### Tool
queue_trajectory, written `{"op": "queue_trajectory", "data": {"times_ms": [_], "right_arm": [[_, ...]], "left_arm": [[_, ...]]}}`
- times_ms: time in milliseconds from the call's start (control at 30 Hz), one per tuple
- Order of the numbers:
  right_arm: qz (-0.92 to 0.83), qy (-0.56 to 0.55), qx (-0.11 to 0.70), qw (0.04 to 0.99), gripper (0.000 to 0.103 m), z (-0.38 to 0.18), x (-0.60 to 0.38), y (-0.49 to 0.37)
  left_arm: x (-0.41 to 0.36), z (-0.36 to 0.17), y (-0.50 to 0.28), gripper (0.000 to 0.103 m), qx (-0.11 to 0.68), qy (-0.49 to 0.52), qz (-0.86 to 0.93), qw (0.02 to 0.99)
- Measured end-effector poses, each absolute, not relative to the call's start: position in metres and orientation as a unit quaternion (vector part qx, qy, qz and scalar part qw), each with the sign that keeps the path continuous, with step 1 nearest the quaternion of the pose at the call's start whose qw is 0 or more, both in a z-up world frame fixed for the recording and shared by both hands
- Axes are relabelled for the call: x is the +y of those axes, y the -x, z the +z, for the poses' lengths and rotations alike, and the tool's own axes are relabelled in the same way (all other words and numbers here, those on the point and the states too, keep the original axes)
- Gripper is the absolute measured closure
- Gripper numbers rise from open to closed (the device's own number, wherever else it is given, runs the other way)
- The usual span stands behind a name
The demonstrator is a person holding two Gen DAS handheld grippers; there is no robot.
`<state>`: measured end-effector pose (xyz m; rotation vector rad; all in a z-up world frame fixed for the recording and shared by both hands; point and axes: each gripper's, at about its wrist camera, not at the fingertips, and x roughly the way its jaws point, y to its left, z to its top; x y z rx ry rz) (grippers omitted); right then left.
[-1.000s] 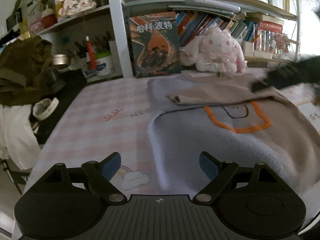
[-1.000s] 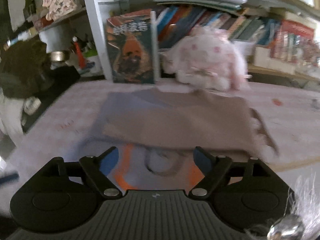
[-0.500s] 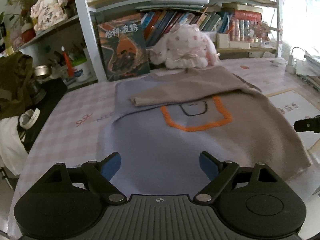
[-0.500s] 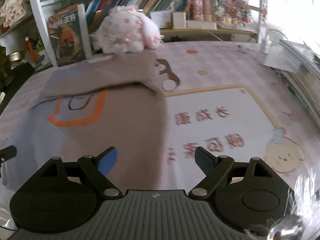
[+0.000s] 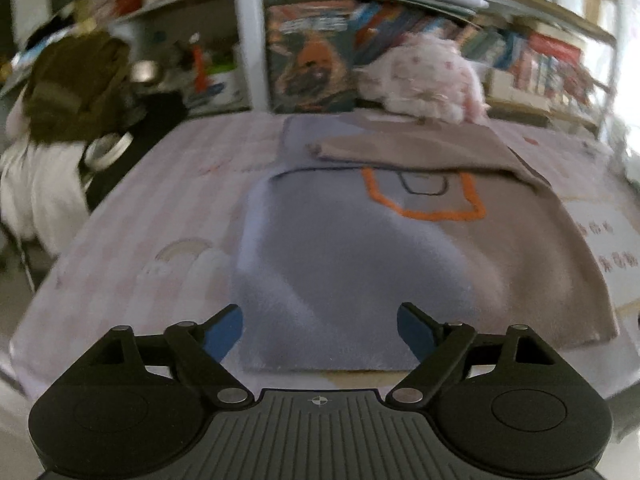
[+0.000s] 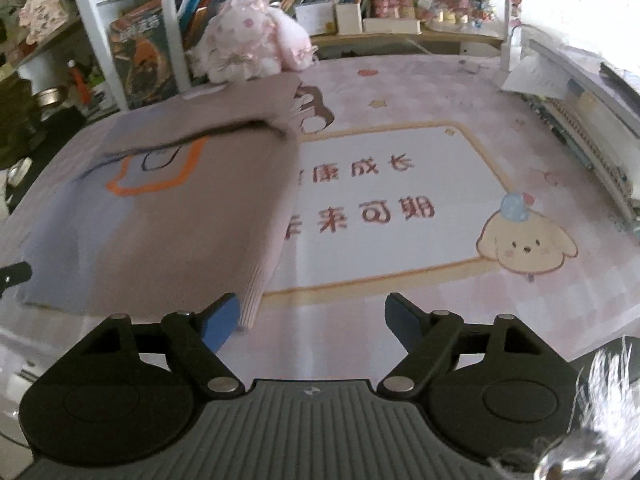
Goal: Fold clothes
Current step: 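Open the right gripper and withdraw it from the folded sleeve, then grasp the lavender hem with the left gripper while the right gripper grasps the beige hem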
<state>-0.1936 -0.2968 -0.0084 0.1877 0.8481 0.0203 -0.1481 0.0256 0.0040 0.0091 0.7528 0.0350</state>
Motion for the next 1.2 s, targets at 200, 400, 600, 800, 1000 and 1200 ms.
{"op": "queue_trajectory", "data": {"times_ms": [200, 400, 600, 800, 1000, 1200], "right_arm": [[0.024, -0.132, 0.427, 0.894, 0.048, -0.013, -0.301, 0.188], [0.030, -0.163, 0.432, 0.886, 0.049, -0.016, -0.294, 0.166], [0.019, -0.167, 0.443, 0.881, 0.058, -0.020, -0.282, 0.147], [-0.001, -0.132, 0.443, 0.886, 0.070, -0.022, -0.268, 0.133], [0.035, -0.153, 0.411, 0.898, 0.093, -0.008, -0.262, 0.131], [0.026, -0.171, 0.429, 0.887, 0.089, -0.013, -0.268, 0.126]], "left_arm": [[0.055, -0.001, 0.146, 0.042, 0.372, 0.044, 0.066, 0.925], [0.076, -0.012, 0.126, 0.042, 0.390, 0.076, 0.076, 0.915], [0.083, -0.027, 0.102, 0.042, 0.410, 0.093, 0.067, 0.905], [0.072, -0.032, 0.092, 0.070, 0.407, 0.067, 0.071, 0.908], [0.067, -0.006, 0.091, 0.096, 0.383, 0.103, 0.013, 0.918], [0.076, -0.014, 0.090, 0.084, 0.402, 0.127, 0.002, 0.907]]}}
